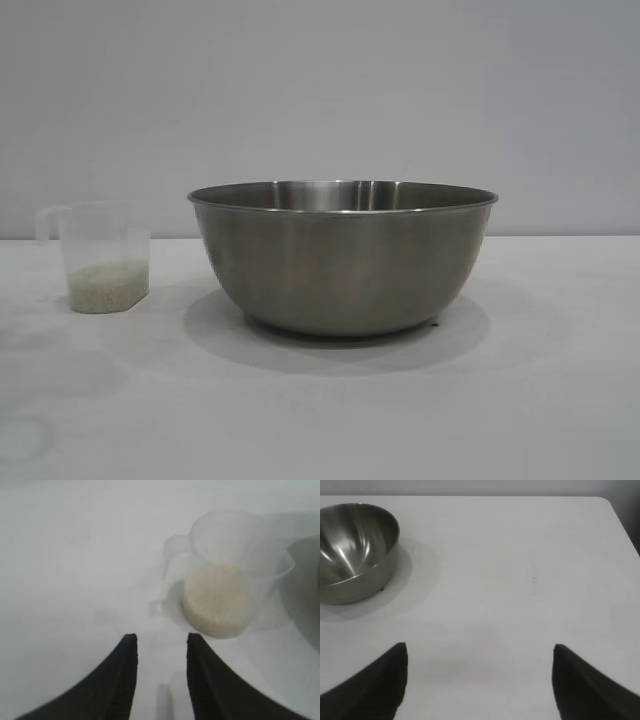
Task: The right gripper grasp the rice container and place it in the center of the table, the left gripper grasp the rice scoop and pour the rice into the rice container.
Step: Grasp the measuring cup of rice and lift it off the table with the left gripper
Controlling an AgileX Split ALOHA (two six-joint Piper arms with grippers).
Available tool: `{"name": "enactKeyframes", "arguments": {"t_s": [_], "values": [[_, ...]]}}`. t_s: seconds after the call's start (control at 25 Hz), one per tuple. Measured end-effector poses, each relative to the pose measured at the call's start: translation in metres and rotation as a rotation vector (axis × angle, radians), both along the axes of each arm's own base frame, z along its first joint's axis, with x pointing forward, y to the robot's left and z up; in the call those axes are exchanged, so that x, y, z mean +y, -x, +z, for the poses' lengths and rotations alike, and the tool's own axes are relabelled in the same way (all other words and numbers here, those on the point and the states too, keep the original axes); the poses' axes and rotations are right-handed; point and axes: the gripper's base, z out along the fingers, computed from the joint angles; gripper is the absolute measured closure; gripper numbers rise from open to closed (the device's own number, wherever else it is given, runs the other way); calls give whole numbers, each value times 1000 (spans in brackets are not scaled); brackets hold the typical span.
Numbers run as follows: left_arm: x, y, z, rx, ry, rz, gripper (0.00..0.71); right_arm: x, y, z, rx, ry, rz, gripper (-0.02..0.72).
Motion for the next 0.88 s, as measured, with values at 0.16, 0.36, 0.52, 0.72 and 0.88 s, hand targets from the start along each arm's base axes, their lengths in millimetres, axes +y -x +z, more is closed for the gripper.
{"name": "enactKeyframes", "arguments": {"t_s": [0.16, 0.36, 0.52, 0.72, 0.88], "values": [[0, -8, -5, 2, -7, 14, 458, 0, 0, 0, 0, 0, 0, 161], [-1, -16, -10, 4, -10, 22, 458, 0, 0, 0, 0, 0, 0, 161], [-3, -22, -13, 1, -10, 24, 458, 0, 0, 0, 0, 0, 0, 161], [-5, -33, -15, -15, -6, 26, 458, 0, 0, 0, 0, 0, 0, 161], [-8, -45, -20, -24, -12, 23, 458, 0, 0, 0, 0, 0, 0, 161]]}}
